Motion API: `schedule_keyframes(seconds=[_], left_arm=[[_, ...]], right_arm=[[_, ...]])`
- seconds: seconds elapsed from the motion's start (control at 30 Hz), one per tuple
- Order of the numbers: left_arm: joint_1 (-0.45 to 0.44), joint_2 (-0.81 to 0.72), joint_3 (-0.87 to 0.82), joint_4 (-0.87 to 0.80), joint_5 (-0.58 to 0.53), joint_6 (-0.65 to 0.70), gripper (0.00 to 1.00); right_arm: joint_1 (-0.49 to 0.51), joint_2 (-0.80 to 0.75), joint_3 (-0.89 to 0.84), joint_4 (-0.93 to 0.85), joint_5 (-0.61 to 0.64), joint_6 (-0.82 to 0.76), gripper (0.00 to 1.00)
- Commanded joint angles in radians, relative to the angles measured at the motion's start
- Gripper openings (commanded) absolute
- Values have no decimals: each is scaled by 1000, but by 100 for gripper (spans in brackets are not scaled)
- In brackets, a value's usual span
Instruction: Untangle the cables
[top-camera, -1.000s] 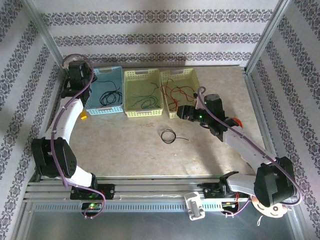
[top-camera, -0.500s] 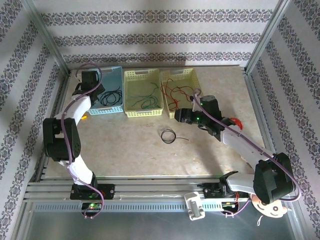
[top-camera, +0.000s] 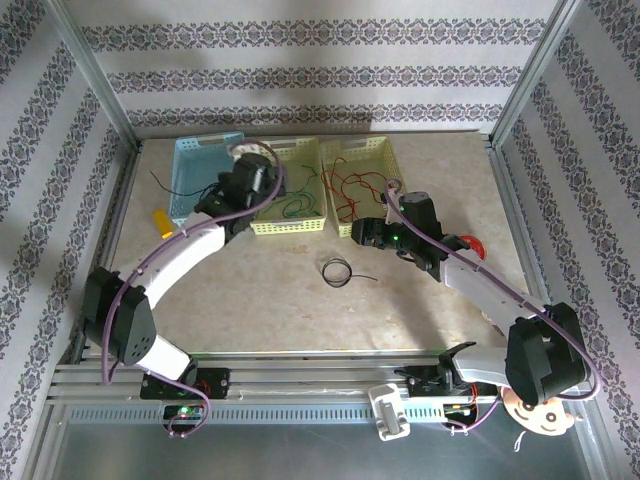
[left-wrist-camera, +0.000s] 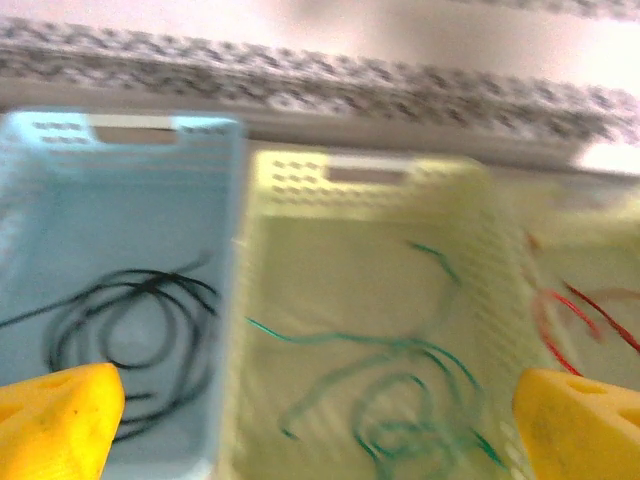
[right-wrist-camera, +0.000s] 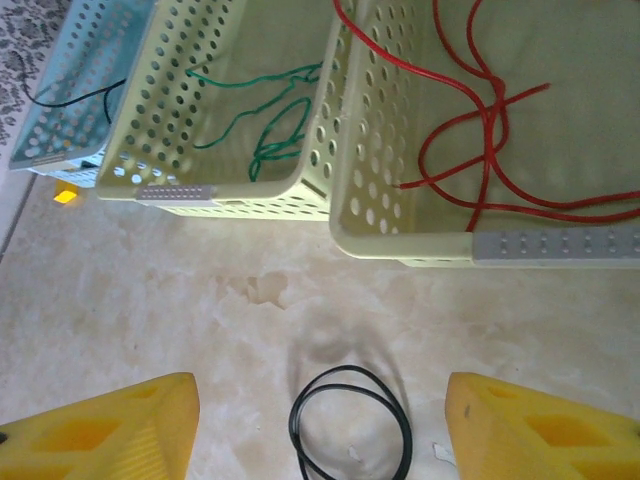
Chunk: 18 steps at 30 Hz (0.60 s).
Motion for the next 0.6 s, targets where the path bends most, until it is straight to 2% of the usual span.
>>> schedule_keyframes(seconds=[0.0,0.1,0.13,0.33,0.47,0.57], left_arm=[[-70,32,-101,-21,147,18,98],[-143,82,-159,34,345,12,97],[-168,113,-157,25,375,16,97],[-280,300,-77,-49,379,24,84],[-287,401,-13,-137,310,-14,67],[-292,450,21,-184,292,-22,48]], right_arm=[[-14,11,-4,-13,45,18,66],[-28,7,-13,-15,73,31,66],[-36,4,-17,-14,80,36,66],[-59,0,-24,-34,72,30,65],[-59,-7,-31,-50,59,19,65],[-57,-18,-43,-56,52,14,65]])
